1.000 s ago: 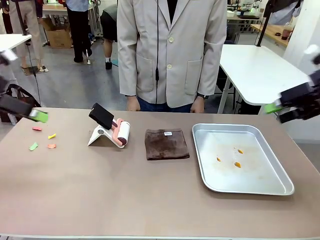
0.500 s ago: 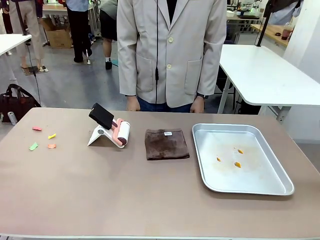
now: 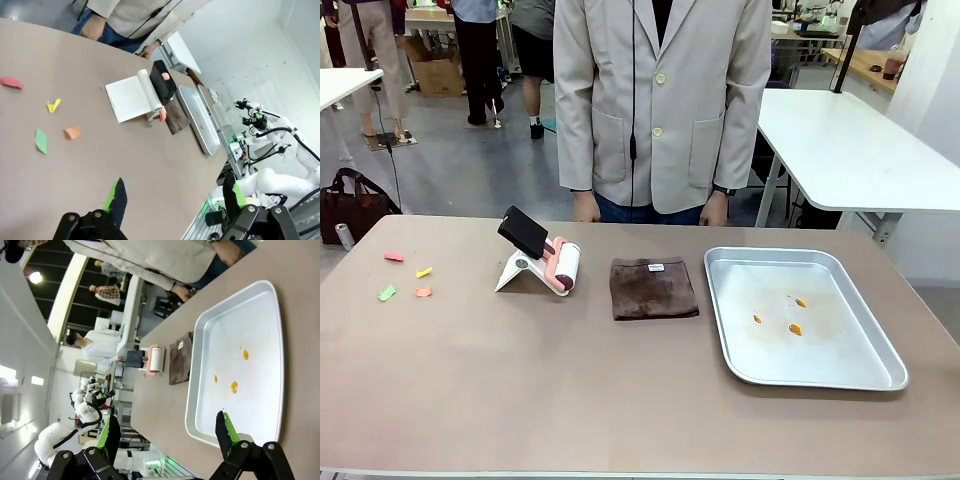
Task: Clean the surface of the table.
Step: Hold the Lint Roller with your left hand and the towel with your right hand.
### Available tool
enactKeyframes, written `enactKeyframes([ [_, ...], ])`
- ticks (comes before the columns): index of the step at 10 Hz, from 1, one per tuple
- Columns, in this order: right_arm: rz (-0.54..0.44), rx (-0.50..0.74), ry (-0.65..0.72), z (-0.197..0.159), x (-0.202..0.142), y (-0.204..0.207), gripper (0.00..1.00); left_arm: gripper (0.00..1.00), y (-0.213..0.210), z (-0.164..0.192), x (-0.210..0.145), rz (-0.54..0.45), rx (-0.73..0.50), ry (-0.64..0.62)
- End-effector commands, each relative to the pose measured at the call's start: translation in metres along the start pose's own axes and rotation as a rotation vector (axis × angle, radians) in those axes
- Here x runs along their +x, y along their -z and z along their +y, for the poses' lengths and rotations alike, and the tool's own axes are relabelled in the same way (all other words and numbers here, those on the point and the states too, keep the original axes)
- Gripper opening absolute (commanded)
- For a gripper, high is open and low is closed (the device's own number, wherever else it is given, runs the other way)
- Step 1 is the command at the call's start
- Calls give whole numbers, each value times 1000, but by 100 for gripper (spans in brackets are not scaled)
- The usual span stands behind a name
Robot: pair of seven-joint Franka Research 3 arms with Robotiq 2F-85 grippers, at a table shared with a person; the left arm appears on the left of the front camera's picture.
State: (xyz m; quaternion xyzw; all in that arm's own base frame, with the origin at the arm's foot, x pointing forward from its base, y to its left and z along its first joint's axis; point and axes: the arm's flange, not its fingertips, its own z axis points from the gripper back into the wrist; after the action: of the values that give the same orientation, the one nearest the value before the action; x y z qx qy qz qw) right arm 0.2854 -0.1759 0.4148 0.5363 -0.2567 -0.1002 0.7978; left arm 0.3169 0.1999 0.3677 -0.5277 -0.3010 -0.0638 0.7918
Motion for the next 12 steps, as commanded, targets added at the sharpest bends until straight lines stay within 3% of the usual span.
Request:
enactKeyframes([
  [1, -56, -68, -62, 4, -5, 7, 100, 100, 17, -18, 3, -23, 51, 23],
  [2, 0, 0, 0, 0, 0, 0, 100, 100, 0, 0, 0, 0, 0, 0],
  [12, 0, 0, 0, 0, 0, 0, 100, 100, 0, 0, 0, 0, 0, 0],
])
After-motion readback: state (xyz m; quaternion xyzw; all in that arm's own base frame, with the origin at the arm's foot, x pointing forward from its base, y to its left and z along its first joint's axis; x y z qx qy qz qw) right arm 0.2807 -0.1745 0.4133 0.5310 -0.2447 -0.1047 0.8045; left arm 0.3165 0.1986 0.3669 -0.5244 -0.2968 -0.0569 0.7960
